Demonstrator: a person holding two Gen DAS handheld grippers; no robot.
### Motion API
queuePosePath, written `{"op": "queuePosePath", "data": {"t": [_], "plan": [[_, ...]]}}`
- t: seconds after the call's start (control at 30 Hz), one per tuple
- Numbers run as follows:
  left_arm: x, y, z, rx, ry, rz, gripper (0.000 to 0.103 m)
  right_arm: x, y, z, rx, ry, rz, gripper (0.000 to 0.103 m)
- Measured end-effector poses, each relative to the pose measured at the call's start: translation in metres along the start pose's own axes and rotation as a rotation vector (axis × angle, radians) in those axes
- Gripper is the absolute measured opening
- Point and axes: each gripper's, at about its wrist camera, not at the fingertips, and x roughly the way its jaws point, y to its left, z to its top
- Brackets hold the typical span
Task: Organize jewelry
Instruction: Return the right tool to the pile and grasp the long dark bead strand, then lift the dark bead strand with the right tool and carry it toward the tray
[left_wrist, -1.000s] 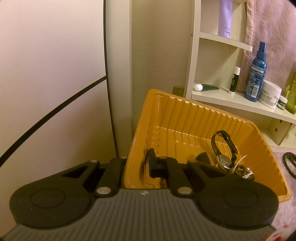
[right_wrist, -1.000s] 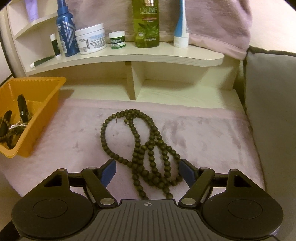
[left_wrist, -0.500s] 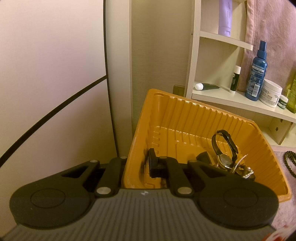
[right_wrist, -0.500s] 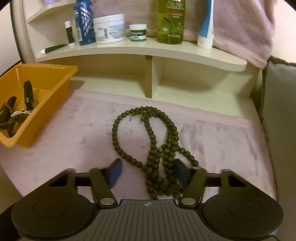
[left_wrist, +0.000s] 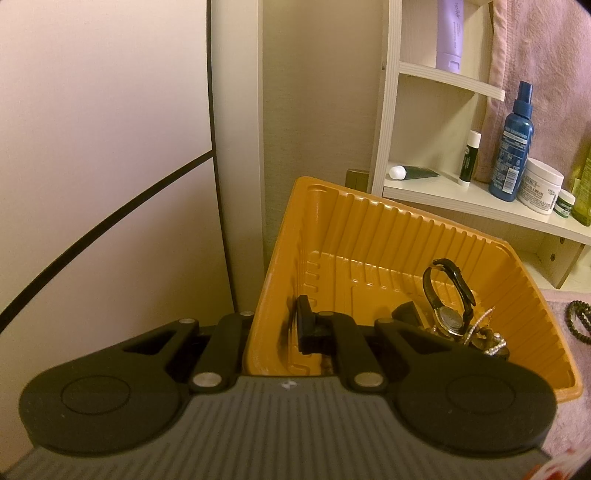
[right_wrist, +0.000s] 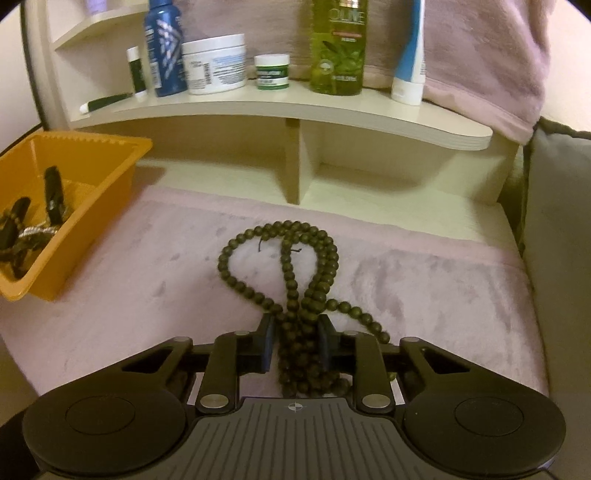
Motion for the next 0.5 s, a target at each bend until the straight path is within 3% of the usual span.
{"op": "queuePosePath", "data": {"t": [0.37, 0.5], "plan": [[-0.0019, -0.0006, 0.0008, 0.005, -0.003, -0.002, 0.009, 0.0033, 0.0022, 0.0040, -0.002, -0.012, -0.028, 0.024], [-0.0023, -0.0005, 0.0007, 0.006, -0.002, -0.003, 0.009, 0.0025, 0.0039, 0.0050, -0.021, -0.010, -0.023, 0.015]]}}
